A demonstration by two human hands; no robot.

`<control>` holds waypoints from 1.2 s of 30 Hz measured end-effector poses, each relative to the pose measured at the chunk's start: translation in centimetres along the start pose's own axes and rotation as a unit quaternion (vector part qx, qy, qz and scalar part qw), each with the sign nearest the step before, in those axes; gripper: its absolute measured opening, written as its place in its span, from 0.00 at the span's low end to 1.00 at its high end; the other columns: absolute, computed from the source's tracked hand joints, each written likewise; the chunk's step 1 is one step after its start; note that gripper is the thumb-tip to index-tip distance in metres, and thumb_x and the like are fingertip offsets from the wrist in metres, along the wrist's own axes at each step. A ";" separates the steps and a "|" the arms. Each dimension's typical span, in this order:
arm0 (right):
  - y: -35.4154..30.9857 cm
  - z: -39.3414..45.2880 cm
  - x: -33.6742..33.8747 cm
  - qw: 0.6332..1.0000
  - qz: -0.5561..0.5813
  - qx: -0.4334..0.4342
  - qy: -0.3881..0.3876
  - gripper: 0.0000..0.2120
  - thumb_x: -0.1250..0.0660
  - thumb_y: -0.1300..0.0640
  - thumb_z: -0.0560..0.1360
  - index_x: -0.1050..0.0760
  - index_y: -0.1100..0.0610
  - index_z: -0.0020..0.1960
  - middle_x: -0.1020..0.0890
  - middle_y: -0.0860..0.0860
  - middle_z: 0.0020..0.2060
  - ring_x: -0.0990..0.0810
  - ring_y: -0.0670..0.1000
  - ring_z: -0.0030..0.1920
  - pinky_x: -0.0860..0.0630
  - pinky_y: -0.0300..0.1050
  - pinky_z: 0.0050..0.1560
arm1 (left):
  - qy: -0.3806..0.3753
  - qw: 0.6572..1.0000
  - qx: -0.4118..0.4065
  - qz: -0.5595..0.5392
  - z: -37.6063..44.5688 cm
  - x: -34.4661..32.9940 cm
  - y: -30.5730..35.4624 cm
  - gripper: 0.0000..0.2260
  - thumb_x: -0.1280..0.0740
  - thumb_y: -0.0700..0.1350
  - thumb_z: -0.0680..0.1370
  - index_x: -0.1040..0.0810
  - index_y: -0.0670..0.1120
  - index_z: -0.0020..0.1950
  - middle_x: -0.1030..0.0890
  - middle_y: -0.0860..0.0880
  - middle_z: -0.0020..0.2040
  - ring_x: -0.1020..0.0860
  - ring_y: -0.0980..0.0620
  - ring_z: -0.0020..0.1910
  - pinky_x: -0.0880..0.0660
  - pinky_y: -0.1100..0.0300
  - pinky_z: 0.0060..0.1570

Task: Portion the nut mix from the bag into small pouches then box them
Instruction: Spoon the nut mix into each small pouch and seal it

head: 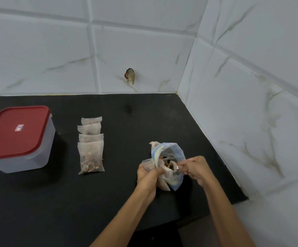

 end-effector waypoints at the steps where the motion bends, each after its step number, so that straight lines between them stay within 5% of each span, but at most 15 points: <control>1: 0.3 0.0 -0.1 0.999 0.034 -0.022 -0.005 0.07 0.32 0.69 0.72 0.18 0.61 0.45 0.18 0.55 0.35 0.27 0.46 0.31 0.33 0.36 0.31 | 0.003 1.000 0.004 -0.008 0.0 0.2 0.0 0.22 0.34 0.26 0.70 0.29 0.36 0.64 0.20 0.35 0.56 0.19 0.39 0.54 0.21 0.50 0.52; 7: 0.6 0.0 -1.1 0.993 0.108 -0.053 -0.019 0.07 0.33 0.70 0.72 0.18 0.61 0.42 0.19 0.55 0.35 0.27 0.47 0.33 0.31 0.38 0.34 | 0.010 0.999 0.017 -0.026 -0.4 0.7 -0.6 0.21 0.35 0.26 0.70 0.28 0.36 0.63 0.20 0.35 0.56 0.19 0.40 0.54 0.21 0.52 0.47; 11: -1.9 -0.5 -1.4 0.992 -0.090 0.085 0.037 0.07 0.33 0.65 0.73 0.18 0.57 0.44 0.18 0.52 0.43 0.21 0.48 0.46 0.25 0.41 0.46 | 0.029 0.998 0.026 -0.045 -0.8 0.5 -0.8 0.21 0.33 0.26 0.70 0.27 0.38 0.62 0.19 0.36 0.54 0.18 0.41 0.51 0.20 0.53 0.44; 16: -3.3 -1.9 -0.9 0.939 -0.270 0.186 0.105 0.05 0.33 0.61 0.75 0.19 0.58 0.48 0.18 0.51 0.44 0.21 0.46 0.42 0.26 0.37 0.42 | 0.083 0.995 0.034 -0.047 -1.2 0.5 -1.1 0.21 0.32 0.29 0.71 0.28 0.39 0.63 0.19 0.37 0.53 0.18 0.44 0.45 0.22 0.58 0.32; 19: -2.5 -1.4 -0.4 0.953 -0.244 0.151 0.092 0.06 0.35 0.61 0.76 0.19 0.59 0.49 0.19 0.53 0.46 0.25 0.45 0.38 0.30 0.35 0.36 | 0.094 0.995 0.023 -0.036 -1.1 0.6 -1.5 0.22 0.28 0.32 0.69 0.26 0.38 0.62 0.18 0.38 0.52 0.17 0.45 0.43 0.20 0.57 0.33; 23: -1.3 -0.7 -0.3 0.979 -0.177 0.093 0.045 0.07 0.33 0.61 0.74 0.19 0.60 0.50 0.19 0.54 0.47 0.27 0.43 0.36 0.32 0.35 0.33 | 0.100 0.994 0.012 0.031 -1.6 -0.1 -1.2 0.35 0.17 0.49 0.52 0.23 0.42 0.56 0.16 0.43 0.48 0.16 0.47 0.46 0.18 0.50 0.48; 28: 0.0 -0.2 -0.5 0.992 -0.112 0.035 0.040 0.08 0.31 0.61 0.72 0.20 0.59 0.51 0.19 0.54 0.47 0.23 0.47 0.41 0.30 0.39 0.36 | 0.144 0.985 0.008 0.096 -1.6 0.1 -0.8 0.23 0.23 0.35 0.65 0.30 0.43 0.55 0.21 0.43 0.48 0.20 0.47 0.45 0.20 0.53 0.45; 36: 1.5 0.0 -0.5 0.999 -0.036 -0.010 0.023 0.08 0.29 0.64 0.69 0.19 0.58 0.48 0.18 0.57 0.44 0.19 0.51 0.43 0.22 0.45 0.44 | 0.142 0.982 0.001 0.122 -1.7 0.3 -0.7 0.23 0.24 0.34 0.65 0.29 0.42 0.55 0.21 0.44 0.48 0.21 0.48 0.45 0.22 0.55 0.43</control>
Point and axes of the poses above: each hand's wrist, its own z-axis towards the middle knuckle, its own x-axis out of the back of the hand, y = z × x, the point moved 6 cm from there along z, towards the middle knuckle
